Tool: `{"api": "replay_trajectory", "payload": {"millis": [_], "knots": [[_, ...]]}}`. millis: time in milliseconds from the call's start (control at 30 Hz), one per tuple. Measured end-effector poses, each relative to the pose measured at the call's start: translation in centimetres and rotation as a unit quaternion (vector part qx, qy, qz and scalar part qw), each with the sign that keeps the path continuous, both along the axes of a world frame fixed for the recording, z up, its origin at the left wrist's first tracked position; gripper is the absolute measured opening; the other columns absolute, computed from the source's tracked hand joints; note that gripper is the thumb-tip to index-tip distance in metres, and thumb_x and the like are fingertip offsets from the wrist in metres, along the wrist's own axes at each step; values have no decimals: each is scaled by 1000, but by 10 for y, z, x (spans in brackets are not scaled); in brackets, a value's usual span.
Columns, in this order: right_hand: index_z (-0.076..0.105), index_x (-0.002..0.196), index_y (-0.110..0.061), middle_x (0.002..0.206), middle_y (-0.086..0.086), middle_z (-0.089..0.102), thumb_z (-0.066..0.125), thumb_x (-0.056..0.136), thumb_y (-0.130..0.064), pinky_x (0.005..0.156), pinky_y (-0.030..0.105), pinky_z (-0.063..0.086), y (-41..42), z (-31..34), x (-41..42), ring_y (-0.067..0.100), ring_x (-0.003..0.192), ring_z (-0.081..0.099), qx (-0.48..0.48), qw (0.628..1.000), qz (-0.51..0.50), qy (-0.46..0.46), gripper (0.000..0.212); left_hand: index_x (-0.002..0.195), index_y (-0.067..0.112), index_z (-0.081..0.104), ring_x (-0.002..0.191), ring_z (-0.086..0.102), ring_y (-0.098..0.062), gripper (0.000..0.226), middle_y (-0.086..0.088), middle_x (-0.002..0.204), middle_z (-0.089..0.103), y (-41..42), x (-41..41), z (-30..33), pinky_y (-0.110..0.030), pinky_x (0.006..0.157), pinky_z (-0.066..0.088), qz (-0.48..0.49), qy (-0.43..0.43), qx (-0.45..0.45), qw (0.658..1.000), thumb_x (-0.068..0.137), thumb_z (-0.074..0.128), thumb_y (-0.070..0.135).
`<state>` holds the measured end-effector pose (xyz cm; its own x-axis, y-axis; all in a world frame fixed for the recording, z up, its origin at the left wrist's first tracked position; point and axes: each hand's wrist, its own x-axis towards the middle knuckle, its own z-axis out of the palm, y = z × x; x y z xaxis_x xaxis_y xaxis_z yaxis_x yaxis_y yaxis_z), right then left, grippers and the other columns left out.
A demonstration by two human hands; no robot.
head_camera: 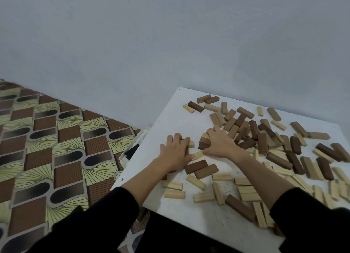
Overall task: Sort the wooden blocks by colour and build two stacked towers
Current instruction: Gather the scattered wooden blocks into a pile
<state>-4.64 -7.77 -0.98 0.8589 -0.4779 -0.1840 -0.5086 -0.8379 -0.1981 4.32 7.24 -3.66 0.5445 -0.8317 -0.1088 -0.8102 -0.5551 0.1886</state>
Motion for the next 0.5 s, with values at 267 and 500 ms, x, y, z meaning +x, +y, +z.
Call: {"api": "replay_trajectory", "payload": {"millis": [267,500], "knots": [[42,124,-9,124,9,39,68,74,-34,76,31,36,1,0,-4,26,111,38,12,1000,-4,-15,62,122,11,49,106,38,-24,57,-8,124,44,-2,2,-13,-36,82,42,14,19,-147,989,78,33,43],[41,116,-9,118,9,38,68,71,-34,69,31,37,1,1,-8,20,95,35,12,1000,-17,-13,58,111,6,51,88,45,-22,51,-6,106,39,-8,7,-13,-35,73,49,44,62,-191,979,71,54,38]]}}
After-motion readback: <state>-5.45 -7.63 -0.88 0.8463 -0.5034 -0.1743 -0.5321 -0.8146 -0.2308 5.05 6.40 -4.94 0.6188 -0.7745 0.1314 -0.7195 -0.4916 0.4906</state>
